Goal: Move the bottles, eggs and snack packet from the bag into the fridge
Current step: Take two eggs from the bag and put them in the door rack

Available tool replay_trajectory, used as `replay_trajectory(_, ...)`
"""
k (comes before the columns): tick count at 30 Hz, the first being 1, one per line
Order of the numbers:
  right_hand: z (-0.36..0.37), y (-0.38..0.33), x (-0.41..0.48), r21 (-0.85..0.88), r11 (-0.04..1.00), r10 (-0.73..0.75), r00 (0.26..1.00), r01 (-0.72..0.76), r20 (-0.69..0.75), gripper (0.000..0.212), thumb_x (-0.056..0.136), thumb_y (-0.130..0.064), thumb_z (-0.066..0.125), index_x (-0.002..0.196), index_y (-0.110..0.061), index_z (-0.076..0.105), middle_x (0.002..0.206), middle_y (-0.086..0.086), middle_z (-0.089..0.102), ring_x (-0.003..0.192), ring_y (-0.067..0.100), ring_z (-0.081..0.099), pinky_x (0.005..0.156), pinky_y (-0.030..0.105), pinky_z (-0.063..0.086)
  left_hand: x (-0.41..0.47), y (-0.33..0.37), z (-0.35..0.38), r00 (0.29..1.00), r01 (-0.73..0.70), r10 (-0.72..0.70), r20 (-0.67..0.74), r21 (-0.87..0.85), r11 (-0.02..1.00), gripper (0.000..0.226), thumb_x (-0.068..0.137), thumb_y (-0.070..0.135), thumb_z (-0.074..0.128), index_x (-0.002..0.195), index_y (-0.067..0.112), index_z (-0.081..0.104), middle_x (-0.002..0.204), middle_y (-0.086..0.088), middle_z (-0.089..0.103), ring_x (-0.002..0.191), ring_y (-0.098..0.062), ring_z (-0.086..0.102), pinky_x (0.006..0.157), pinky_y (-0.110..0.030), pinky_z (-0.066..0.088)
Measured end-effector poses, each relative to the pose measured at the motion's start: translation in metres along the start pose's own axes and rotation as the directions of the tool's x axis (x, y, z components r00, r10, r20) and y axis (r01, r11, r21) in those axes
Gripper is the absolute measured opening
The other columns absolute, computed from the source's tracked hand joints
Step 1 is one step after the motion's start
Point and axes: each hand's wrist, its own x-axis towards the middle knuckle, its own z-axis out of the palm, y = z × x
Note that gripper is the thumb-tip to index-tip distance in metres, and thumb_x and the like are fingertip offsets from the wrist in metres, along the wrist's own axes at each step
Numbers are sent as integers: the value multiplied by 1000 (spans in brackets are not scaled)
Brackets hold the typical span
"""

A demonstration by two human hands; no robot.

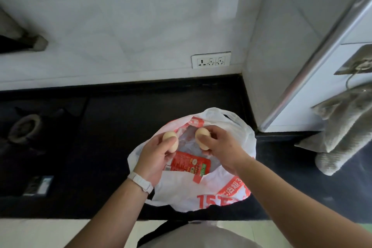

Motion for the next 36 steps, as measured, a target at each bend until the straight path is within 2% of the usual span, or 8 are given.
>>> replay_trajectory(3, 20, -11, -6, -42, 998, -38, 999, 40, 39, 28, 91, -48, 62, 115, -33, 60, 106, -6, 68, 95, 17, 70, 89, 42, 58, -21, 7, -11, 1000, -9, 7, -24, -93, 996, 27, 95, 22, 62, 120, 14, 65, 112, -8, 74, 104, -22, 71, 88, -40, 56)
replay_trajectory(5, 35, -19, -11, -113, 991, -65, 996, 72, 65, 28, 92, -50, 59, 115, -34, 58, 105, -9, 66, 93, 13, 69, 88, 35, 58, -32, 10, -22, 998, -38, 31, -59, -112, 993, 22, 94, 21, 62, 114, 15, 68, 106, -7, 76, 97, -19, 74, 78, -34, 56)
replay_trajectory(9, 70, -37, -21, -199, 975, -81, 990, 103, 114, 31, 93, -49, 59, 120, -35, 56, 104, -11, 64, 91, 9, 68, 87, 31, 57, -51, 12, -54, 986, -83, 58, -156, -155, 984, 21, 92, 22, 64, 113, 17, 69, 108, -7, 75, 100, -21, 72, 85, -38, 56)
replay_trajectory(12, 104, -47, -29, -189, 972, -108, 981, 137, 159, 24, 95, -42, 58, 117, -31, 57, 101, -9, 64, 89, 10, 67, 79, 21, 56, -67, 10, -84, 976, -116, 73, -206, -205, 972, 20, 93, 18, 65, 112, 17, 68, 111, -8, 72, 105, -22, 69, 88, -38, 55)
replay_trajectory(16, 161, -48, -34, -86, 987, -116, 973, 135, 201, 24, 92, -38, 65, 115, -29, 62, 109, -3, 66, 100, 18, 66, 87, 37, 59, -89, 6, -139, 964, -170, 110, -242, -246, 954, 22, 92, 17, 65, 114, 17, 66, 120, -10, 66, 111, -23, 63, 84, -33, 53)
replay_trajectory(21, 254, -46, -50, -20, 991, -125, 958, 134, 258, 19, 90, -33, 69, 108, -29, 65, 109, 2, 66, 104, 24, 65, 77, 28, 58, -130, -3, -230, 943, -244, 167, -288, -257, 935, 24, 90, 19, 67, 114, 16, 67, 117, -9, 67, 109, -22, 63, 81, -29, 52)
replay_trajectory(31, 453, -47, -101, -143, 978, -87, 915, 154, 393, 16, 94, -28, 65, 109, -25, 63, 109, 1, 64, 99, 21, 65, 74, 23, 56, -213, -51, -410, 861, -357, 183, -474, -308, 882, 18, 94, 17, 64, 111, 20, 68, 113, -6, 67, 106, -21, 65, 84, -28, 53)
replay_trajectory(36, 541, -42, -116, -189, 968, -53, 868, 166, 493, 16, 91, -27, 68, 107, -24, 66, 107, 6, 68, 97, 27, 67, 88, 43, 58, -258, -74, -479, 782, -414, 138, -608, -341, 844, 21, 92, 17, 66, 113, 15, 68, 114, -7, 68, 107, -22, 64, 84, -28, 53)
